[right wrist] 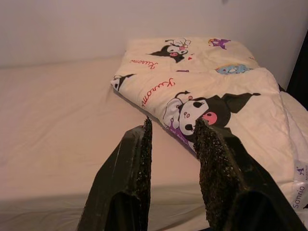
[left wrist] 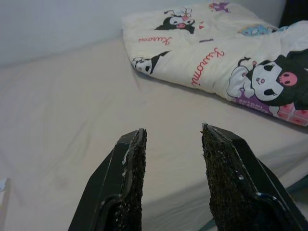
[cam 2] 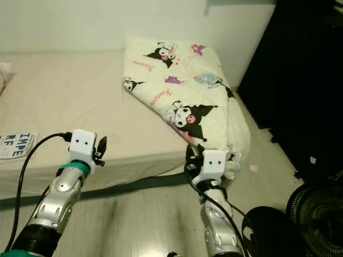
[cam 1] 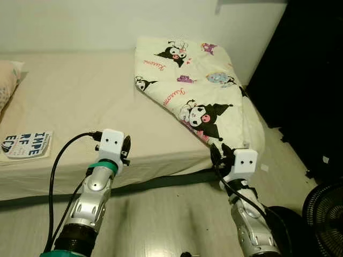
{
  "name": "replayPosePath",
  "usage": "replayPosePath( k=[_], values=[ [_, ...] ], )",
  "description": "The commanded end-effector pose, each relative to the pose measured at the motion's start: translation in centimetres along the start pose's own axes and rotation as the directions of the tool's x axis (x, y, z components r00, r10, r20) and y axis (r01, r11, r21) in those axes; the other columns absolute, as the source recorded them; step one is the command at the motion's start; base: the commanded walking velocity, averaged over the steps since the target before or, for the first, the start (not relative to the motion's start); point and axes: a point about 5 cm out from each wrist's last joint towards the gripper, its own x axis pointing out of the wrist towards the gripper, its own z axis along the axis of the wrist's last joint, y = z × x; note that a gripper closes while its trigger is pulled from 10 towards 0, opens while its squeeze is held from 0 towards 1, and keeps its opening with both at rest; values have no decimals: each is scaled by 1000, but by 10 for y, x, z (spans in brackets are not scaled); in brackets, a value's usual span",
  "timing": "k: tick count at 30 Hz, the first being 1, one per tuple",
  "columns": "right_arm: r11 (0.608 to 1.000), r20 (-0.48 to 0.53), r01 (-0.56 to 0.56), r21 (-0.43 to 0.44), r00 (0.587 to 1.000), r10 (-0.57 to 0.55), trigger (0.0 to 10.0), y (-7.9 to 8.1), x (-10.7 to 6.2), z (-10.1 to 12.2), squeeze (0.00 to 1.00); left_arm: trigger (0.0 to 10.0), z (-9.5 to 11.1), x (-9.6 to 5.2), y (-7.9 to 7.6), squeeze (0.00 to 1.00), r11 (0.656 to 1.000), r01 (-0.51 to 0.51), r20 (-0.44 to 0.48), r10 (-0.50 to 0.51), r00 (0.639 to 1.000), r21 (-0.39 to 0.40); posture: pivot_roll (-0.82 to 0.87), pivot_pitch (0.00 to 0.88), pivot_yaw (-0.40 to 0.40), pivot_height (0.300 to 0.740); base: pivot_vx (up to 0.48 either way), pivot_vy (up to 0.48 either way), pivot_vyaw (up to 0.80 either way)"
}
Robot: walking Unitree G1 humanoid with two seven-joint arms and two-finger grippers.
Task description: Clean up the room
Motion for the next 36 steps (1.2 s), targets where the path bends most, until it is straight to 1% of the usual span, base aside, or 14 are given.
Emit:
replayPosePath(
  k=[1, 10, 20, 22, 31, 36],
  values=[
    [1000, -19, 7, -5, 1000, -7, 10000, -1, -1, -4, 0, 10000, -4, -1, 0, 0, 1000, -1, -10, 1, 1000, 8, -58, 50, 52, 740, 0, 0, 0],
    [999, -8, 31, 12, 999, -31, 10000, -3, -1, -3, 0, 10000, -3, 0, 1, 0, 1000, -5, -4, 5, 1000, 13, -58, 49, 53, 740, 0, 0, 0],
    [1000, -6, 23, 10, 1000, -23, 10000, 0, -2, -3, 0, 10000, -2, 0, 2, 0, 1000, -9, 3, 9, 1000, 17, -58, 51, 55, 740, 0, 0, 0],
    [1000, -6, 21, 9, 1000, -21, 10000, 0, -1, -3, 0, 10000, -2, 0, 2, 0, 1000, -13, -1, 14, 1000, 29, -58, 51, 55, 740, 396, 0, 0],
    [1000, -9, 19, 18, 1000, -19, 10000, 1, 0, -3, 0, 10000, -2, 0, 3, 0, 1000, -15, 3, 15, 1000, 23, -55, 46, 54, 740, 478, 0, 0],
    [999, -22, 31, 29, 999, -30, 10000, 0, 0, -5, 0, 10000, -2, 0, 4, 0, 1000, -12, 6, 12, 1000, 22, -57, 45, 55, 740, 449, 0, -800]
  ],
)
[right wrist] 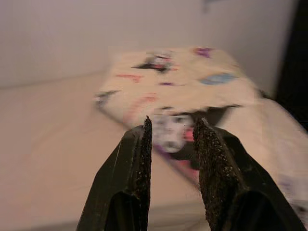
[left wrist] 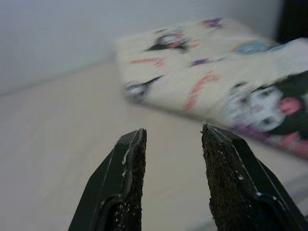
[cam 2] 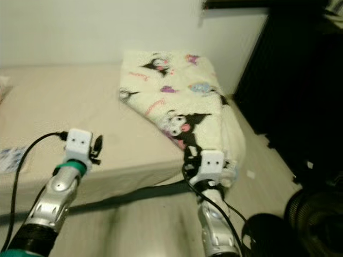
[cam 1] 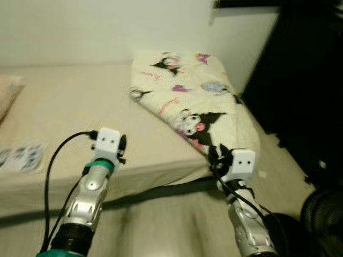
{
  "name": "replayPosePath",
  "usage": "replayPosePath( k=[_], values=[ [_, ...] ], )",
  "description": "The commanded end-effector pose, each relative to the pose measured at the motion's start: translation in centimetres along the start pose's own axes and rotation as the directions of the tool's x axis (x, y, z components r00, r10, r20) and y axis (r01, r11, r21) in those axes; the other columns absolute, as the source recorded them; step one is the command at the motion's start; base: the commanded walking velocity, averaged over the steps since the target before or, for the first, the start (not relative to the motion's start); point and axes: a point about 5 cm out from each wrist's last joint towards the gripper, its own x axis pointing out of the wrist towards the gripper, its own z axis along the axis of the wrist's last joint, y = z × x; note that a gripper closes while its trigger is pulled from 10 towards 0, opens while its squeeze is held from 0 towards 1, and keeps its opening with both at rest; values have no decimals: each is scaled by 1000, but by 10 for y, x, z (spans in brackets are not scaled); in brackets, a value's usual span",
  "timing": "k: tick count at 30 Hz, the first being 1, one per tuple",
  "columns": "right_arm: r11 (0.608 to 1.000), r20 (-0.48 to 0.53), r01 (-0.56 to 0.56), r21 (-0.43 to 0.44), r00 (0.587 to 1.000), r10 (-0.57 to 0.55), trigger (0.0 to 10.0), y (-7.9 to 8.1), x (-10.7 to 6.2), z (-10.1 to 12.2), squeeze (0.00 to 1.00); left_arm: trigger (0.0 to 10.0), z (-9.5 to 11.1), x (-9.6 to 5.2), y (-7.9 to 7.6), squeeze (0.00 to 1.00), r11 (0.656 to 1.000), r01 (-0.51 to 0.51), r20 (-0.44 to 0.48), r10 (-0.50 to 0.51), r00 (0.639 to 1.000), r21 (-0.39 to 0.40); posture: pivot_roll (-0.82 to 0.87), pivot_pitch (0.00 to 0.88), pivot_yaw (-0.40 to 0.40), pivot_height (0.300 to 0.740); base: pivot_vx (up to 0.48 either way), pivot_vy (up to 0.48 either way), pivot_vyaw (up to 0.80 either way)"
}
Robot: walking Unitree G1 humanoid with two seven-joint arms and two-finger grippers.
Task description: Clean up the room
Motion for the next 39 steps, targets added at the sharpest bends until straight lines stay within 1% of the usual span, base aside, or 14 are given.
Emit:
replayPosePath(
  k=[1, 18, 21, 27, 32, 35, 36, 39],
  values=[
    [1000, -19, 16, 12, 1000, -15, 10000, -2, -1, -4, 0, 10000, -5, -3, -2, 0, 1000, 13, -13, -13, 1000, 5, -57, 45, 55, 740, 439, 0, -800],
    [1000, -15, 9, -17, 1000, -9, 10000, -1, -1, -3, 0, 10000, -6, -3, -2, 0, 1000, 11, -15, -11, 1000, 4, -53, 51, 55, 740, 409, 0, 0],
    [1000, -13, 8, -17, 1000, -9, 10000, -1, -1, -3, 0, 10000, -7, -3, -2, 0, 1000, 9, -20, -9, 1000, -4, -53, 51, 55, 740, 0, 0, 0],
    [1000, -13, 5, -21, 1000, -5, 10000, 0, -1, -3, 0, 10000, -8, -4, -5, 0, 999, 39, -18, -39, 999, -10, -55, 53, 56, 740, 0, 0, 0],
    [1000, -17, 3, -25, 1000, -3, 10000, 1, -2, -4, 0, 10000, -15, -6, -9, 0, 997, 72, -46, -71, 996, 2, -58, 57, 59, 740, 0, 0, 0],
    [1000, -30, 4, -27, 1000, -5, 10000, 1, -3, -7, 0, 10000, -32, -12, -10, 0, 994, 101, -103, -95, 990, 47, -60, 59, 61, 736, 0, 0, 0],
    [1000, -30, 4, -27, 1000, -5, 10000, 1, -3, -7, 0, 10000, -32, -12, -10, 0, 994, 101, -103, -95, 990, 47, -60, 59, 61, 736, 0, 0, 0],
    [1000, -34, 6, -22, 999, -7, 10000, 2, -3, -8, 0, 10000, -48, -21, -8, 0, 992, 101, -141, -90, 986, 73, -60, 61, 61, 721, 0, 0, 0]
  ],
)
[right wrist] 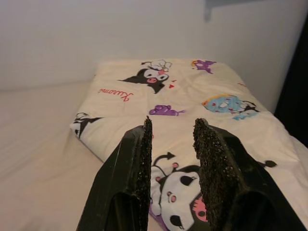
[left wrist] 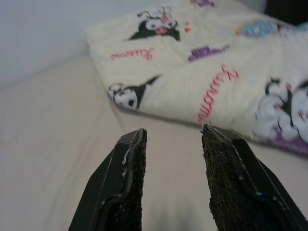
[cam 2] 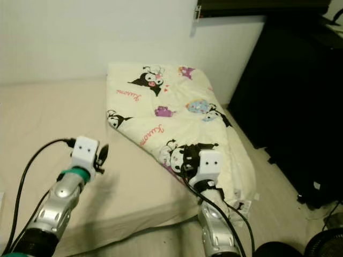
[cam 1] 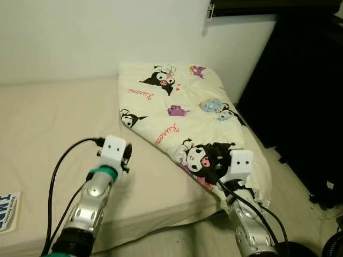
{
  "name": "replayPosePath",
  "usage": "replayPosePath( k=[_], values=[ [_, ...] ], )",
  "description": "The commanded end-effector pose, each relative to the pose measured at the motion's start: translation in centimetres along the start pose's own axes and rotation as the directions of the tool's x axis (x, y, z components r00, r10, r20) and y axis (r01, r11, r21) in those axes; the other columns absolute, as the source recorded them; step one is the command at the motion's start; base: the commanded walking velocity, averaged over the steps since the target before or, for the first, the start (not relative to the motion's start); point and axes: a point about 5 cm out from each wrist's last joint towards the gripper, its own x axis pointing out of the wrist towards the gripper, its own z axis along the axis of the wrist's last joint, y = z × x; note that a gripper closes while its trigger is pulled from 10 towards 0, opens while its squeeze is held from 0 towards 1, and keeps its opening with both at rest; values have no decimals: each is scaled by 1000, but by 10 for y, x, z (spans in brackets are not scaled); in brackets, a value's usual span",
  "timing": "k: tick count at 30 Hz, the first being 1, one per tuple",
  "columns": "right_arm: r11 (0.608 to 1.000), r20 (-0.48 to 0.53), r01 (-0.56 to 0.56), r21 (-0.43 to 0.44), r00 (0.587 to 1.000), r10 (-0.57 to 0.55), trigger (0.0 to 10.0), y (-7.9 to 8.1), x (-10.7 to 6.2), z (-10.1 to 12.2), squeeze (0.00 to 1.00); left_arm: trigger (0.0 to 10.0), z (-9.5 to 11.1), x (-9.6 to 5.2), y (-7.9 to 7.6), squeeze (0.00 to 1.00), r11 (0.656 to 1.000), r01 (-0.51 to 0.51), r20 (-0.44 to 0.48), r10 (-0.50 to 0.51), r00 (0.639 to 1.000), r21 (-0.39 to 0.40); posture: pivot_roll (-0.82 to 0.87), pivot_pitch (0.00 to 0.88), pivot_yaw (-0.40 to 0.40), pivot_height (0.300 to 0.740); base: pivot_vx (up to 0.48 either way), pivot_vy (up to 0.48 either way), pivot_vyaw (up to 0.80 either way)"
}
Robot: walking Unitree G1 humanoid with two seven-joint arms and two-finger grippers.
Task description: Clean up the room
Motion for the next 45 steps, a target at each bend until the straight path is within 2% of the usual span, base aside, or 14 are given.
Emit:
replayPosePath(
  k=[1, 19, 38, 45],
  values=[
    [1000, -33, 9, 7, 999, -9, 10000, -1, -4, -7, 0, 10000, -14, -6, -1, 0, 1000, 4, -37, -3, 999, 25, -60, 61, 61, 716, 0, 0, 0],
    [999, -31, -29, 14, 999, 29, 10000, 6, -2, -6, 0, 10000, -8, -11, 4, 0, 997, -20, 60, 16, 998, 68, -54, 69, 55, 651, 0, 0, 0],
    [1000, -36, -26, 10, 999, 26, 10000, 4, -2, -6, 0, 10000, -6, -12, 5, 0, 996, -35, 81, 28, 996, 82, -48, 83, 50, 576, 0, 0, 0],
    [1000, -36, -24, 8, 999, 24, 10000, 2, -3, -5, 0, 10000, -5, -13, 8, 0, 994, -57, 92, 49, 995, 89, -44, 104, 41, 572, 0, 0, 0]
  ],
)
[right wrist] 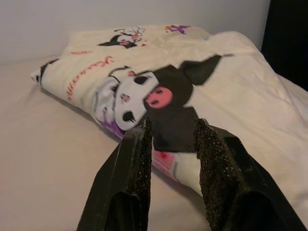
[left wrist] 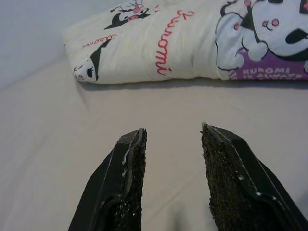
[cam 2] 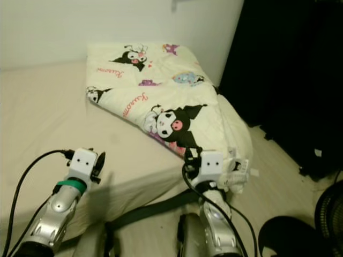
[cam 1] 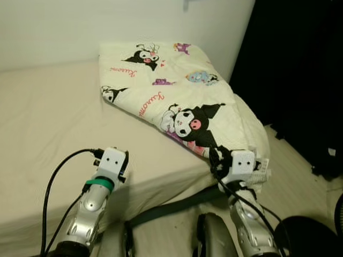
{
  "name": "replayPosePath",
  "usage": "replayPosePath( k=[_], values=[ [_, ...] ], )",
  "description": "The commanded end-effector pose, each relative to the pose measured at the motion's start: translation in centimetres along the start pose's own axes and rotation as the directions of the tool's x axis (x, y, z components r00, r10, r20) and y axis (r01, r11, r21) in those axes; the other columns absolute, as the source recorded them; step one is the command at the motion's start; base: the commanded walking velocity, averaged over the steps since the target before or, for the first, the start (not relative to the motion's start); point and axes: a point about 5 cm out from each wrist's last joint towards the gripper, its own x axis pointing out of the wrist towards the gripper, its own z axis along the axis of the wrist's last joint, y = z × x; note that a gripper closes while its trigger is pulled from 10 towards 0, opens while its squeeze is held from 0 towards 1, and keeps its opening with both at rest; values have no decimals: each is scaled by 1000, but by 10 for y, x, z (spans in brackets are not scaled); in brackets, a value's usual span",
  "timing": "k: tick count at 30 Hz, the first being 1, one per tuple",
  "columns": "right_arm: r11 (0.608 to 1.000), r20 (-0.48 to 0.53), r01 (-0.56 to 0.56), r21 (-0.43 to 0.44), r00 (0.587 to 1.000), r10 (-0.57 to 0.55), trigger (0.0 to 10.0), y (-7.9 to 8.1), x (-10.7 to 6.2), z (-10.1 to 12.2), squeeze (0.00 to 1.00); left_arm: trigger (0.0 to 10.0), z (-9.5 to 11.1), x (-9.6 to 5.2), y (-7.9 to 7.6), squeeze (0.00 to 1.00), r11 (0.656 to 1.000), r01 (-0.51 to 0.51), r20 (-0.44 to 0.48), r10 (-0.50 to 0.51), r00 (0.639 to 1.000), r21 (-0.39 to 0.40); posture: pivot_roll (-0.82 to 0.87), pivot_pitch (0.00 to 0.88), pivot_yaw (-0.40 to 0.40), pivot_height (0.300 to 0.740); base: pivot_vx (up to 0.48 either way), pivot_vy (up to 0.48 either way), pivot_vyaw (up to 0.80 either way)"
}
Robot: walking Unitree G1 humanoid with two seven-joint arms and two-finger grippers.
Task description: Clean up the room
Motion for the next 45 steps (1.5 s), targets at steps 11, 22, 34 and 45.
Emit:
replayPosePath(
  k=[11, 22, 34, 45],
  values=[
    [981, -1, 153, -116, 988, -154, 10000, -21, 33, 14, 0, 10000, 16, -3, 35, 0, 990, -96, 81, 88, 993, 100, -21, 164, 31, 572, 0, 0, 0],
    [841, -23, 404, -359, 897, -441, 10000, -81, 57, 33, 0, 10000, 34, -12, 59, 0, 985, -121, 122, 106, 987, 122, 58, 267, 77, 572, 0, 0, 0],
    [556, 75, 630, -542, 695, -715, 10000, -156, 40, 60, 0, 10000, 48, -26, 72, 0, 981, -113, 137, 92, 986, 156, 102, 311, 101, 572, 0, 0, 0],
    [965, -289, 0, -263, 954, -79, 10000, -66, 71, 20, 0, 10000, 56, -31, 74, 0, 984, -86, 126, 66, 990, 156, 104, 317, 101, 572, 0, 0, 0]
  ],
)
